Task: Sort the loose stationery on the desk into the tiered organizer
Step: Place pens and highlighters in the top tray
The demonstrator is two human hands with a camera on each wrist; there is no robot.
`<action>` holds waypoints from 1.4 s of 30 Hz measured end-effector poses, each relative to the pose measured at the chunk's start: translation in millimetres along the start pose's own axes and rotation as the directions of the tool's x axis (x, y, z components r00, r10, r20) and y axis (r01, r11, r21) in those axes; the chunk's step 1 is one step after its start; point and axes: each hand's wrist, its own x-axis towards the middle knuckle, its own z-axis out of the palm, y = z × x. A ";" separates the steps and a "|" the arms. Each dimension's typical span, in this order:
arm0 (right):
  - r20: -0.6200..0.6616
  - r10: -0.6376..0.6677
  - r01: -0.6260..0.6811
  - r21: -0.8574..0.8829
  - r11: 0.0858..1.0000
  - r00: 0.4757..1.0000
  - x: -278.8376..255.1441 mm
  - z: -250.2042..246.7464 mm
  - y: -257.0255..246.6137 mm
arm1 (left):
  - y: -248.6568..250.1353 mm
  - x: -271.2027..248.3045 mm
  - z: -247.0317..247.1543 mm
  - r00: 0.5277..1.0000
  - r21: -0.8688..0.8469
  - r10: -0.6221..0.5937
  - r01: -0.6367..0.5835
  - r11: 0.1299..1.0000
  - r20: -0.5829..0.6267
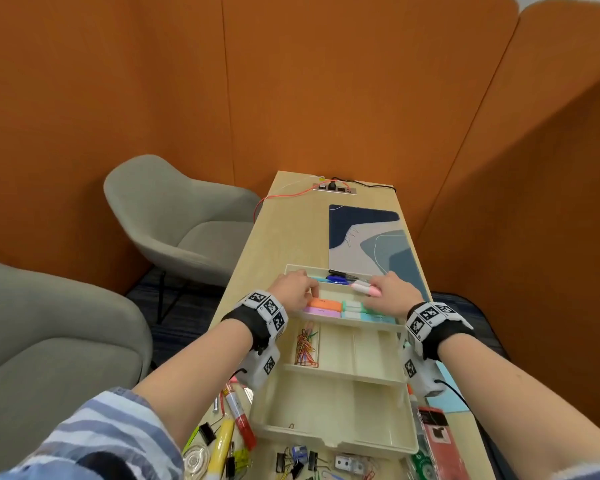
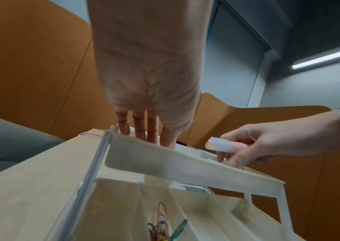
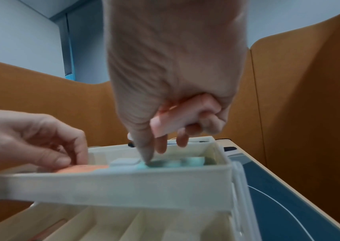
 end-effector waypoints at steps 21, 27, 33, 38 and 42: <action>-0.214 -0.089 0.069 -0.101 0.992 0.973 -23.0 35.2 -27.0 | -65.7 -194.5 51.8 0.864 -0.398 -0.332 0.171 0.901 -0.380; -0.465 -0.070 0.197 0.231 0.953 0.883 -130.8 78.8 -63.0 | -56.8 -239.1 133.9 0.879 -0.166 -0.475 0.464 0.870 -0.031; -0.223 -0.096 0.168 0.334 0.928 0.970 -226.3 148.4 -65.1 | -42.9 -236.7 158.3 0.843 0.006 -0.534 0.535 0.845 -0.060; -0.213 -0.048 0.101 0.247 0.964 0.976 -254.3 176.2 -35.4 | -40.6 -223.0 163.8 0.851 -0.072 -0.523 0.520 0.851 -0.046; -0.180 -0.033 0.072 0.212 0.975 0.983 -269.3 184.7 -22.9 | -36.5 -220.0 169.3 0.837 -0.120 -0.547 0.541 0.832 -0.015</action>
